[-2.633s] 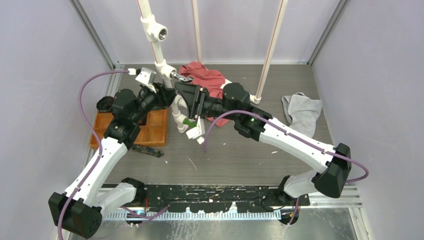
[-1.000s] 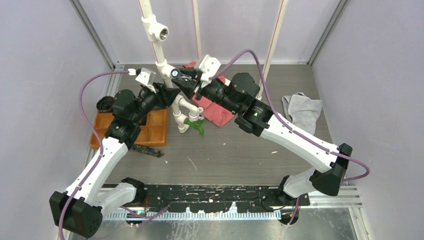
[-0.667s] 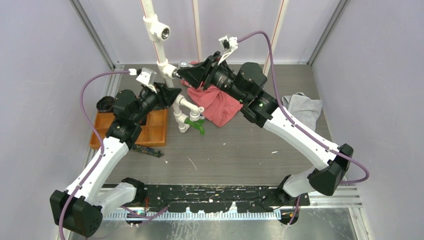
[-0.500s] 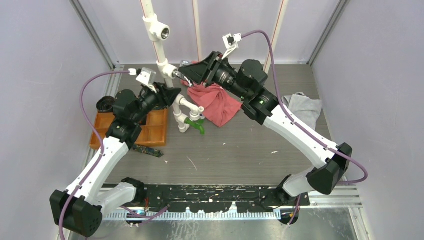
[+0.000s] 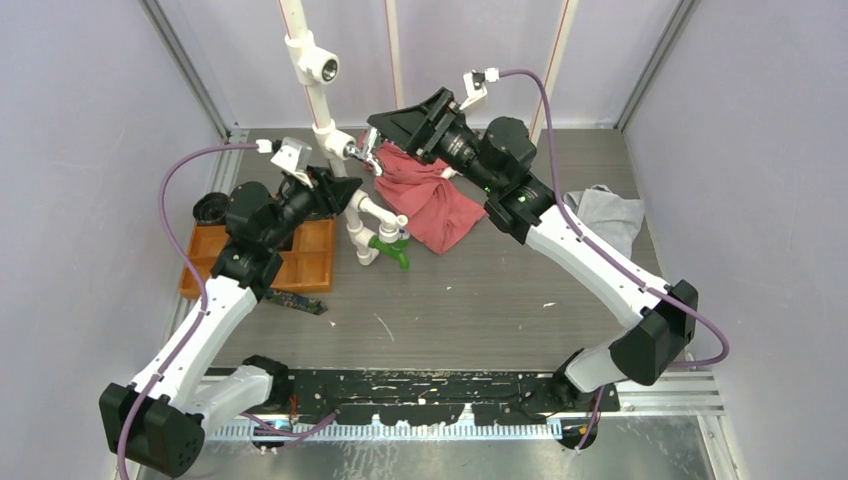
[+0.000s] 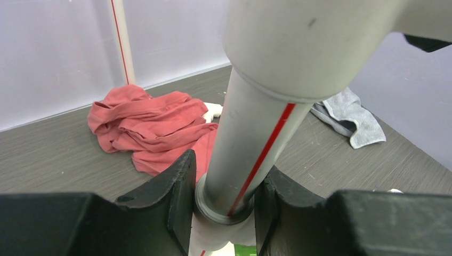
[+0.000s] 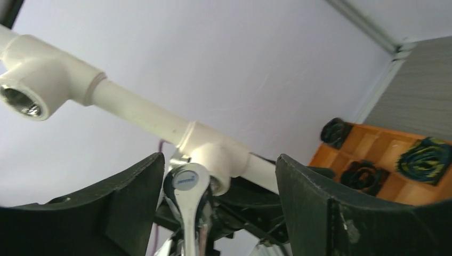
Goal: Install the water faucets
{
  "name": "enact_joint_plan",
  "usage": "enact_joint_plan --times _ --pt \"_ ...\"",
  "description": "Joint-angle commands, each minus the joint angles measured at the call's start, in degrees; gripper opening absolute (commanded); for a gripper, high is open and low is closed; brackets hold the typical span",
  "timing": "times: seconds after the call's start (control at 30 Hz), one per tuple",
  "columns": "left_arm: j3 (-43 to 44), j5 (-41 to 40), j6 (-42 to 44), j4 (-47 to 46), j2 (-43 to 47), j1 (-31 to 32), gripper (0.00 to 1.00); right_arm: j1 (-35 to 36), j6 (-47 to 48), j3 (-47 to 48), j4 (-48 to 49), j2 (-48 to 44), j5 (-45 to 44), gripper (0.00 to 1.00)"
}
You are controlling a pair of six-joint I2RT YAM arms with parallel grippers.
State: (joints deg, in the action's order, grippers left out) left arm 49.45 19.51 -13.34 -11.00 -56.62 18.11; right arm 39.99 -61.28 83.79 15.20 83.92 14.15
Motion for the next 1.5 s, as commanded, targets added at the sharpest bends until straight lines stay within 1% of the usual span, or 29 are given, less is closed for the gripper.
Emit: enact_joint_plan --times 0.0,0.03,0.1,0.17,0.2,0.27,0.33,0.4,0.43,0.5,0.57,0.63,0.67,0.73,0.87,0.97,1.1,1.23,1.4,1.47 --pt "0.3 1.1 -6.2 -2.4 1.2 0.0 0.0 -0.5 6.5 -2.0 1.6 -6.0 -9.1 0.86" --pt "0.3 1.2 -6.2 -2.4 1.2 0.0 0.0 -0.5 8.8 -2.1 0.2 -6.8 -10.5 0.9" --pt "0.4 1.3 -6.3 -2.4 1.1 0.1 0.0 -0.4 13.9 -2.5 -1.8 -8.8 -13.3 0.94" --pt "0.5 1.2 -6.2 -2.4 1.2 0.0 0.0 -0.2 19.4 -4.6 1.4 -11.3 -16.6 0.97" --pt "0.5 1.3 -6.2 -2.3 1.3 0.0 0.0 -0.2 23.0 -4.4 1.1 -12.4 -18.5 0.99" --pt "0.5 1.3 -6.1 -2.2 1.6 0.0 0.0 -0.1 28.2 -3.4 0.1 -14.0 -21.2 1.0" --pt "0.3 1.3 -6.2 -2.4 1.7 0.0 0.0 -0.1 32.9 -2.7 0.1 -15.1 -22.1 1.0" --pt "0.3 1.3 -6.4 -2.6 1.5 0.1 0.0 -0.2 39.5 -1.6 1.0 -15.5 -18.3 1.0" --pt "0.4 1.4 -6.5 -2.7 1.4 0.1 0.0 -0.2 45.0 -0.8 1.1 -15.5 -15.2 1.0" --pt "0.5 1.6 -6.7 -2.7 1.4 0.0 0.0 -0.1 56.5 1.5 0.0 -14.8 -3.6 1.0" --pt "0.4 1.8 -6.9 -2.8 1.5 0.0 0.0 0.8 67.2 4.0 -4.1 -14.3 5.7 1.0" --pt "0.6 1.9 -6.9 -2.7 1.5 0.0 0.0 2.2 79.1 2.6 -6.1 -15.5 11.1 1.0" --pt "0.7 1.9 -7.0 -2.6 1.7 0.0 0.0 3.5 86.6 1.4 -7.1 -16.5 11.4 1.0" --pt "0.7 2.1 -7.0 -2.4 1.8 0.1 0.0 6.4 100.8 -1.5 -8.4 -18.4 9.4 1.0" --pt "0.8 2.0 -7.1 -2.3 1.8 0.1 0.0 13.3 127.3 -4.5 -13.4 -19.5 2.0 1.0" --pt "1.0 2.0 -7.1 -2.2 1.7 0.0 0.0 17.9 143.8 -8.7 -10.5 -19.7 -4.5 1.0" --pt "1.2 1.7 -6.8 -1.6 1.8 0.0 0.0 20.8 156.8 -12.1 -7.3 -19.8 -10.1 1.0" --pt "1.4 1.6 -6.6 -1.5 1.5 0.0 0.0 22.1 167.0 -14.7 -3.5 -18.6 -13.8 1.0" --pt "1.6 1.7 -6.9 -1.7 0.7 0.0 0.0 22.0 176.9 -17.4 6.2 -14.7 -16.8 1.0" --pt "1.6 1.8 -7.0 -1.8 0.6 0.0 0.0 21.7 179.1 -17.0 8.0 -12.8 -18.1 1.0"
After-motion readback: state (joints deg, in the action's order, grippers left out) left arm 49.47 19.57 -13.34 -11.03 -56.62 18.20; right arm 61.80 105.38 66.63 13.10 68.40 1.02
